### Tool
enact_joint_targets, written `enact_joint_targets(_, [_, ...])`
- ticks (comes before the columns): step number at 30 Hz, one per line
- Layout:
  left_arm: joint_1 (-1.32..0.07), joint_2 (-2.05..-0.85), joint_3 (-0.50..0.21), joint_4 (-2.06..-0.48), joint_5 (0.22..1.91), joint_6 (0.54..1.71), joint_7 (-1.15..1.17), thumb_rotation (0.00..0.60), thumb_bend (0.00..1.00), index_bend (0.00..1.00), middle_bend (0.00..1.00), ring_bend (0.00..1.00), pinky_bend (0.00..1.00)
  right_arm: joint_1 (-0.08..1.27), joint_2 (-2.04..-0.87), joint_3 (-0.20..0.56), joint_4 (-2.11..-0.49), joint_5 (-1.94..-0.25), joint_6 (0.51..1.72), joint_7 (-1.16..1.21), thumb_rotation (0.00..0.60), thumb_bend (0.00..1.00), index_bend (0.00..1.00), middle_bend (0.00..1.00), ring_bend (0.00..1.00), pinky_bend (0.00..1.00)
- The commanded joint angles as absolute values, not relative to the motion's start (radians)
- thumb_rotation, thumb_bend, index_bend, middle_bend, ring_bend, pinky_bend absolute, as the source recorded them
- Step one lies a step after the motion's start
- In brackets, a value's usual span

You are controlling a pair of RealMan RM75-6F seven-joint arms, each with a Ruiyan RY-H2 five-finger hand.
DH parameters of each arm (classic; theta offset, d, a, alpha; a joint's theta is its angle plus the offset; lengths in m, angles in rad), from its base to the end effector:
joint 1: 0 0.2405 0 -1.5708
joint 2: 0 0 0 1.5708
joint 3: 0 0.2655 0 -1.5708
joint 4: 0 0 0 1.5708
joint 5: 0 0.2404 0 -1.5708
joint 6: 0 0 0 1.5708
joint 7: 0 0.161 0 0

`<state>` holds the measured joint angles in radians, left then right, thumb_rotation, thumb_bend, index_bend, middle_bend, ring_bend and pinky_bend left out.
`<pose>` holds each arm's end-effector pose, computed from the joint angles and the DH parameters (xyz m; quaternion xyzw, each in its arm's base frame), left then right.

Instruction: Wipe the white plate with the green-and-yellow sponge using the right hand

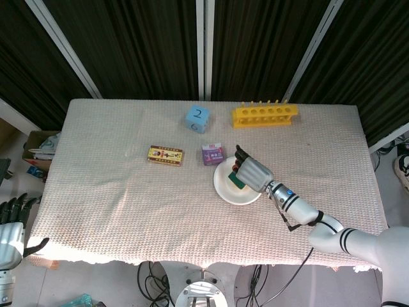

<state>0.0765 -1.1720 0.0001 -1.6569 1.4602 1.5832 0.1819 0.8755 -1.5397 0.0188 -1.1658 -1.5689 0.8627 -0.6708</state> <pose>-0.3462 0.1339 0.1222 -0.5590 -0.4058 -0.3144 0.6511 -0.1650 -0.3980 -0.0616 0.8839 0.0772 0.1985 0.4163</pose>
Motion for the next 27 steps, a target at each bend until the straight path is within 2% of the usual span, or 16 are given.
enact_joint_targets(1, [0.079, -1.173, 0.000, -1.653, 1.458, 1.585, 0.177, 0.600, 0.00, 0.14, 0.04, 0.04, 0.08, 0.885, -1.558, 0.005, -1.150, -1.592, 0.861, -0.691, 0.600, 0.35, 0.66, 0.43, 0.16, 0.10])
enact_joint_targets(9, [0.084, -1.173, 0.001, -1.647, 1.459, 1.588, 0.172, 0.600, 0.00, 0.14, 0.04, 0.04, 0.08, 0.865, -1.595, -0.016, -1.140, -1.655, 0.945, -0.676, 0.600, 0.35, 0.66, 0.44, 0.19, 0.10])
enact_joint_targets(15, [0.083, -1.170, 0.000, -1.655, 1.465, 1.590, 0.179, 0.600, 0.00, 0.14, 0.04, 0.04, 0.08, 0.842, -1.575, -0.009, -1.152, -1.680, 1.022, -0.655, 0.600, 0.35, 0.66, 0.45, 0.20, 0.09])
enact_joint_targets(21, [0.080, -1.173, 0.000, -1.660, 1.471, 1.588, 0.188, 0.600, 0.00, 0.14, 0.04, 0.04, 0.08, 0.823, -1.547, -0.009, -1.125, -1.652, 1.000, -0.664, 0.600, 0.35, 0.67, 0.44, 0.20, 0.09])
enact_joint_targets(27, [0.076, -1.177, -0.002, -1.659, 1.471, 1.583, 0.190, 0.600, 0.00, 0.14, 0.04, 0.04, 0.08, 0.818, -1.576, -0.021, -1.066, -1.647, 0.970, -0.673, 0.600, 0.35, 0.67, 0.44, 0.20, 0.09])
